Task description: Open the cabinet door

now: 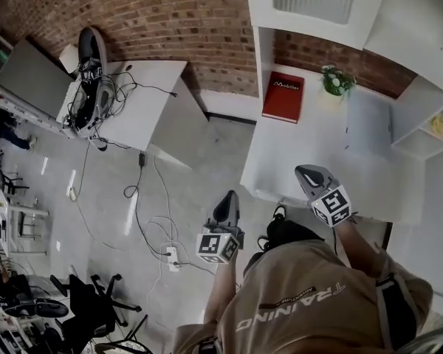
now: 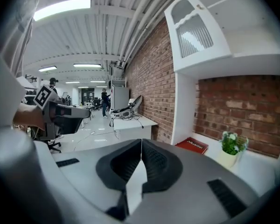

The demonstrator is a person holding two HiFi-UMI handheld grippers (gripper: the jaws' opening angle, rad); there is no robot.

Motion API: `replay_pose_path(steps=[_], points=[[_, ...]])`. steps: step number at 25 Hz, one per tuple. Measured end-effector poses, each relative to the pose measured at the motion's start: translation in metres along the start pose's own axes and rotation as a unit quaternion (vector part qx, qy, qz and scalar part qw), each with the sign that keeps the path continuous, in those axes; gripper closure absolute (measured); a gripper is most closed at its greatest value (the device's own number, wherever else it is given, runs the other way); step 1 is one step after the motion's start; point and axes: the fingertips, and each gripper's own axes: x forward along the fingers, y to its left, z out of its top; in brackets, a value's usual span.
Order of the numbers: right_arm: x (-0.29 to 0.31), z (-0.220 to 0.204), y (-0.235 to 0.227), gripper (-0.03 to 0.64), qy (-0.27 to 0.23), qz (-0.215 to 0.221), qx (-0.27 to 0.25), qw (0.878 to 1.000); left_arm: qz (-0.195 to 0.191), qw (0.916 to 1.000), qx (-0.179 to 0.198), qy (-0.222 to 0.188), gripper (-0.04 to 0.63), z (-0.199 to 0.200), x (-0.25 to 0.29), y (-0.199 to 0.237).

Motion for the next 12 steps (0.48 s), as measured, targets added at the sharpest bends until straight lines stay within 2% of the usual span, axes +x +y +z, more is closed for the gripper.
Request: replay_pose_path(steps=[5,12], points=[[0.04,-0.003,-0.029,0.604,-0.012,-0.018,0.028,0.999,-0.043,0.9971,0.053,0.032,0.586,0.021,0.056,0.001],[0.073,0.026,-0.087,0.604,-0.048,-0.04,0.03,0.998,-0.073,0.9924,0.085,0.052,0.586,0.038,0.125,0.006]])
